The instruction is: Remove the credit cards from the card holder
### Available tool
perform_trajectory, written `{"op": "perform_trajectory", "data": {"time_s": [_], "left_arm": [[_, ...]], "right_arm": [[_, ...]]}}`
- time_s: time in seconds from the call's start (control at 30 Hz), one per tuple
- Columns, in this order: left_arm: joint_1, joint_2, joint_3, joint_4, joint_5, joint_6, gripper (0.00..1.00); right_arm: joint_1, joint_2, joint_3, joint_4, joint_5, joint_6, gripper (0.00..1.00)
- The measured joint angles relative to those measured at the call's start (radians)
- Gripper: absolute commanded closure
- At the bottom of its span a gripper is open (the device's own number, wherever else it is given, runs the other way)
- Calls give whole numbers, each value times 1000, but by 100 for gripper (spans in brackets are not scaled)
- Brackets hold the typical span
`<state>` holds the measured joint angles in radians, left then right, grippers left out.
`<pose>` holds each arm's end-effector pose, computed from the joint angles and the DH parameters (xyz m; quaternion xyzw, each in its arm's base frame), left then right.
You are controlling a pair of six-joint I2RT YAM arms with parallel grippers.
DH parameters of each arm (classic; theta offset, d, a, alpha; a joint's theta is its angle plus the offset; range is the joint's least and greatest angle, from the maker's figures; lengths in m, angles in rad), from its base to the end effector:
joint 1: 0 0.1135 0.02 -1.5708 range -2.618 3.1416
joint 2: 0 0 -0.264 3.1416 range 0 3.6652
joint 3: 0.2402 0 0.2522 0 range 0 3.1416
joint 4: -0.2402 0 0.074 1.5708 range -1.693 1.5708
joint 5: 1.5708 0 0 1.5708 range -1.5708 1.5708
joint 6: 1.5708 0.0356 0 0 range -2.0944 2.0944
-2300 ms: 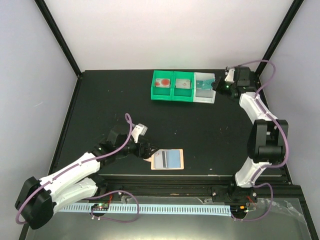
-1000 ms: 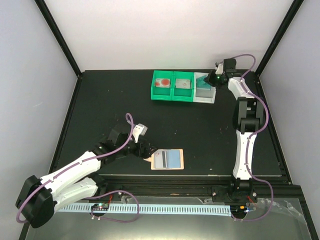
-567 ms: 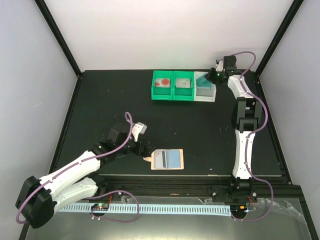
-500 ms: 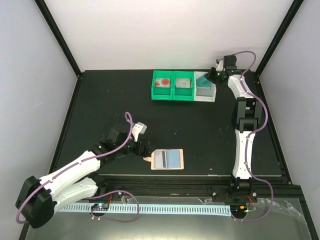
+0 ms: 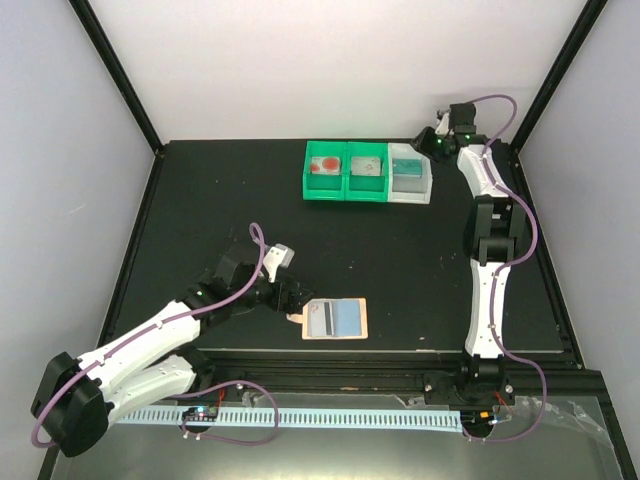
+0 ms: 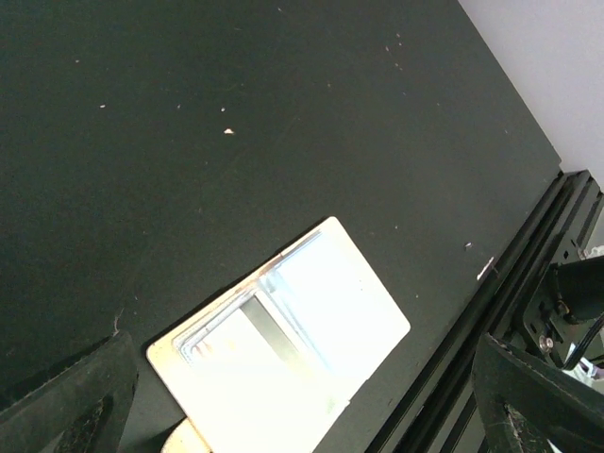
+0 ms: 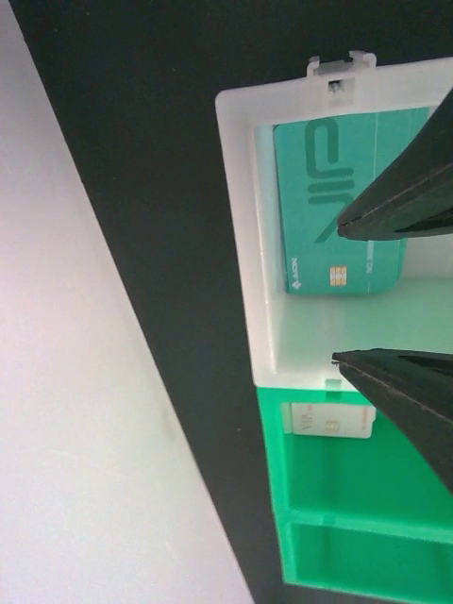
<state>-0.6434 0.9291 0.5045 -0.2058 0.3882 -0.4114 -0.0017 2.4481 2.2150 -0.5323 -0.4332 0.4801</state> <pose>0.1490 -0.1285 0.2157 0.1880 0.8587 -0.3723 0.2976 0.5519 0.0140 0.2104 0.1326 0.8927 0.2828 0.3250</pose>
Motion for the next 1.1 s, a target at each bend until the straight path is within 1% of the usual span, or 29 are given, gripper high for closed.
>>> {"op": "perform_trajectory", "data": {"time_s": [0.13,0.23,0.4,0.53,0.63,0.77,0.9,1.1], "left_arm": [[0,0,0,-5,3,-11,4],[0,-5,0,-10,6,-28,9],[0,-13,-3,-16,-16,-95,13],[0,-11,-12,-24,-28,-129,19],[0,-3,-36,-13,-30,-163,22],[0,1,-90,15,-24,-199,22],[0,1,-121,54,5,-221,22],[0,17,-159,145,59,-274,22]], "right_arm": [[0,-4,15,-12,25,2,61],[0,-14,13,-39,35,1,59],[0,-98,-64,-66,33,1,59],[0,-236,-201,-76,25,10,58],[0,-383,-373,-55,-6,36,58],[2,-544,-581,-19,-34,58,57],[15,-648,-748,3,-40,61,57],[94,-781,-959,22,-42,54,57]]}}
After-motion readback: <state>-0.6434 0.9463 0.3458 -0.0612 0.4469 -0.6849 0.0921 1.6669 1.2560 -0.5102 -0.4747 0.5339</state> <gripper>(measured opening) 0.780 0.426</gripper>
